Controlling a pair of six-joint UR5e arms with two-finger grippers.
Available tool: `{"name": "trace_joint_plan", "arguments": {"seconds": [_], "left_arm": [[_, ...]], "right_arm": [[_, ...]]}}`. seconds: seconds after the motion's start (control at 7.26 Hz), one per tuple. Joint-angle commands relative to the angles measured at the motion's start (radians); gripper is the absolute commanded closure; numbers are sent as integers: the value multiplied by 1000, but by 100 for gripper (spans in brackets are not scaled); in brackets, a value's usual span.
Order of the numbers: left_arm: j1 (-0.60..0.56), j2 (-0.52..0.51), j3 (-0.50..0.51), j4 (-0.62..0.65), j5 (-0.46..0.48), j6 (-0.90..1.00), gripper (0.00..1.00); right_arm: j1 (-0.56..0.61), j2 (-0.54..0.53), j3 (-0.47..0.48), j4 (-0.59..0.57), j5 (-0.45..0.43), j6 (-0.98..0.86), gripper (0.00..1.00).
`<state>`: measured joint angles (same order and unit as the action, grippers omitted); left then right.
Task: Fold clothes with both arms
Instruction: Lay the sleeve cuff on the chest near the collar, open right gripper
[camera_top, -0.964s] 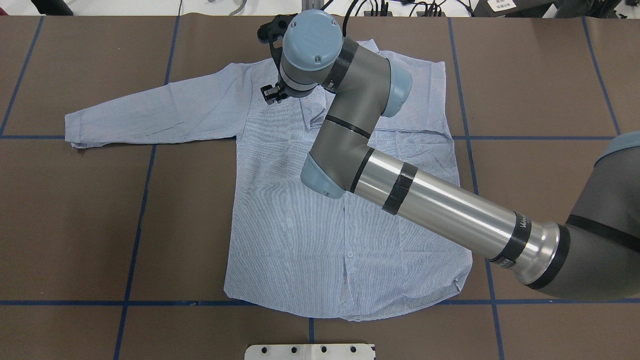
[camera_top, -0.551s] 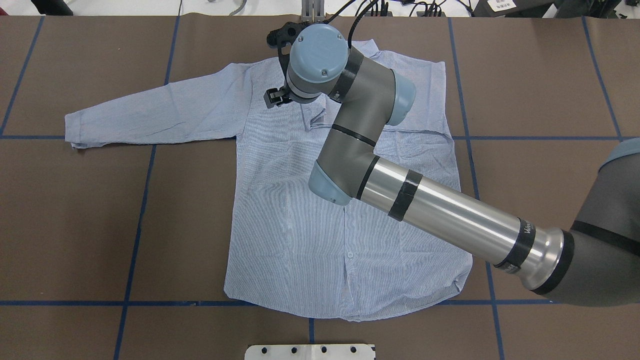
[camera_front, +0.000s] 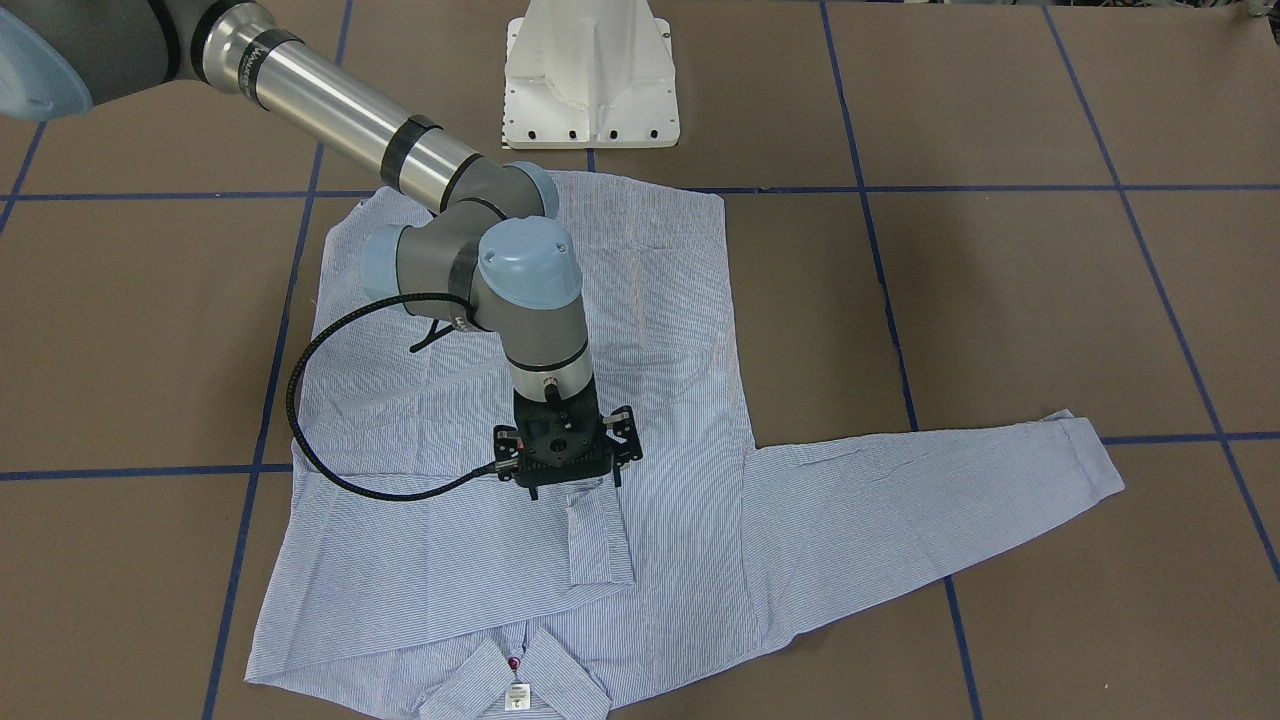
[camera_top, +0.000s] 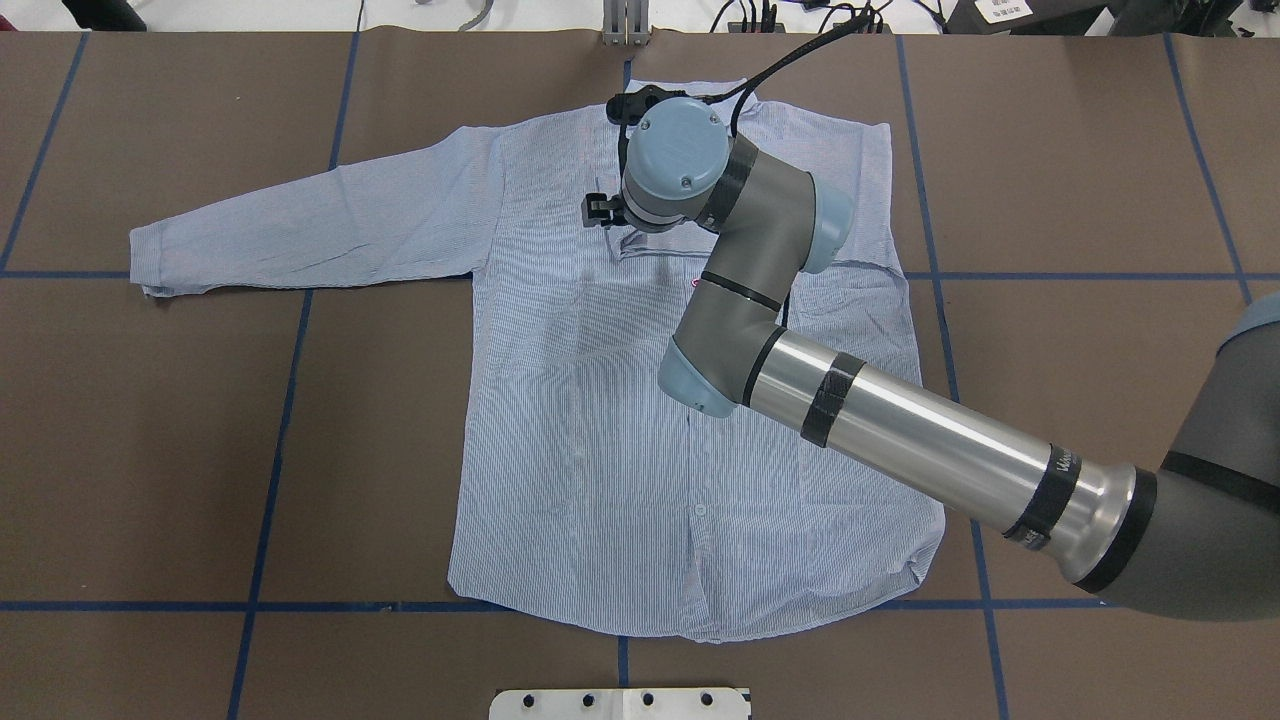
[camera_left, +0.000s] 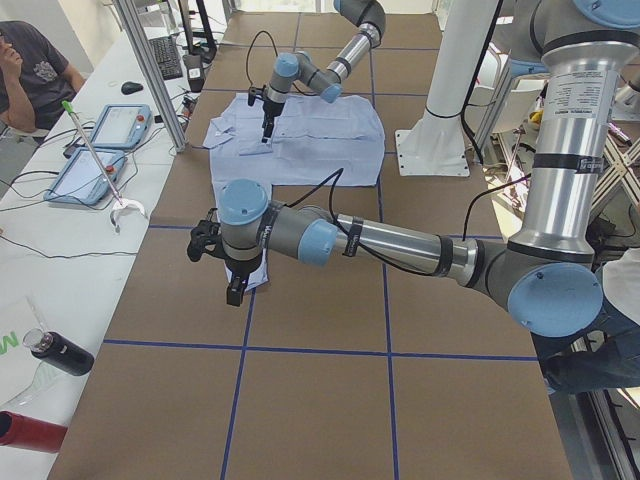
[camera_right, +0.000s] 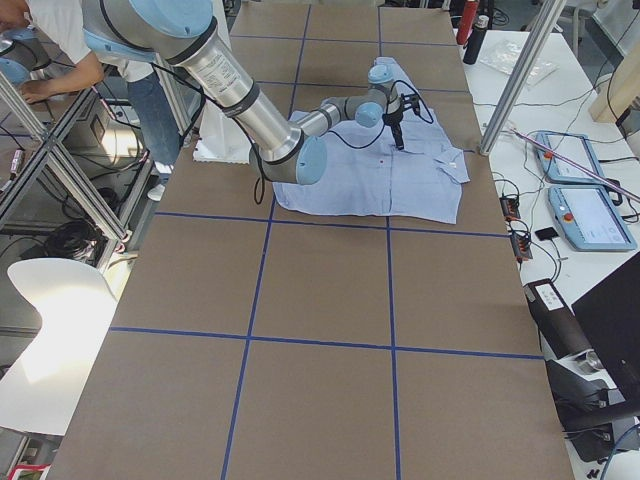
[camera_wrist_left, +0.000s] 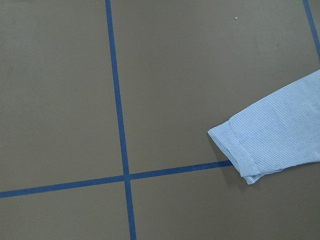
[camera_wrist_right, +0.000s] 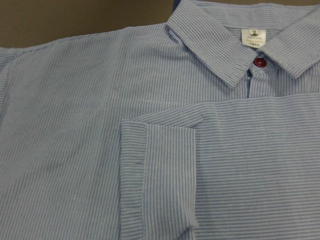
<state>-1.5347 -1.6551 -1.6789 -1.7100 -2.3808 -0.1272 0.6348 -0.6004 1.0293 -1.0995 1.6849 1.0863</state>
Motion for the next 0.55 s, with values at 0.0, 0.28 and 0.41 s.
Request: {"name": "trace_joint_plan", "arguments": {"seconds": [0.0,0.28,0.41], "left_arm": [[-1,0,1,0,0,-2,0],[-1,0,1,0,0,-3,0],[1,0,1,0,0,-2,0]], "right_arm": [[-1,81,-157,65,-1,49,5],[-7,96,-190,72,-1,49,7],[-15,96,-192,72,-1,49,7]]}}
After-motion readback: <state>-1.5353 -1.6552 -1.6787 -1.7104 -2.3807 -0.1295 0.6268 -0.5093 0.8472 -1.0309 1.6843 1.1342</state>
